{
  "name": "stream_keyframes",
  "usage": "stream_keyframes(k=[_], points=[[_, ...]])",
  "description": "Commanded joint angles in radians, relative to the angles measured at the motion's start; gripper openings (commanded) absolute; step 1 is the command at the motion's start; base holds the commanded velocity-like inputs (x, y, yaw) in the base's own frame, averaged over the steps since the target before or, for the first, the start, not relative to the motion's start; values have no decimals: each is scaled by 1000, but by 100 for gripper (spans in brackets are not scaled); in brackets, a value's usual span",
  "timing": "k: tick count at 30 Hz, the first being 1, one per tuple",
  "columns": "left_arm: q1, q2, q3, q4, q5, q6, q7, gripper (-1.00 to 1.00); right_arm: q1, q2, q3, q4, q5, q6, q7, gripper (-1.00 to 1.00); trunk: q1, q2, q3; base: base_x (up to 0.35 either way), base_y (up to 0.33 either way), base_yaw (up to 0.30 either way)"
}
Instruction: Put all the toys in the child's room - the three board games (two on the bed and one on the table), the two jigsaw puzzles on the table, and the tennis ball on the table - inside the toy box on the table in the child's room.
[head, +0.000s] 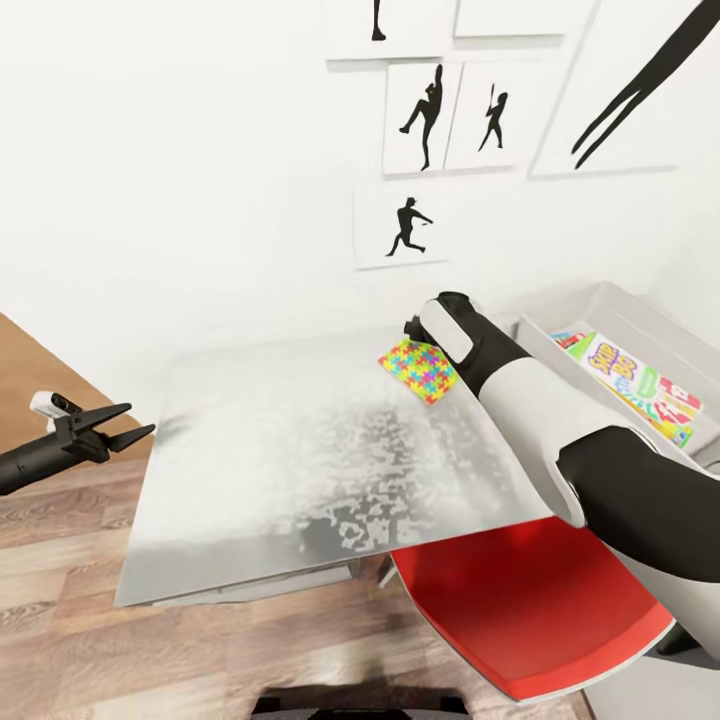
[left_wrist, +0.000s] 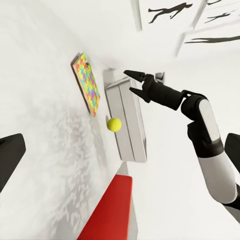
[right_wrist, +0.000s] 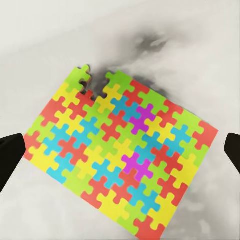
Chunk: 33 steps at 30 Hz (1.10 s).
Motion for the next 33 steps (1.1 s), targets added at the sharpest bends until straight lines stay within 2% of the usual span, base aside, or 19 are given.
stream_keyframes(k=[1, 11, 33], points=[[0, 0, 0, 0, 0, 11, -4, 100, -6, 0, 8, -1, -9, 9, -8, 100, 0, -2, -3, 0, 0, 0], [1, 0, 1, 0, 0, 9, -4, 100, -44, 5, 8, -1, -9, 23, -9, 100, 0, -2, -20, 0, 0, 0], [1, 0, 3, 0, -1, 9, -4, 100, -73, 10, 8, -1, -8, 25, -9, 100, 0, -2, -55, 0, 0, 0]])
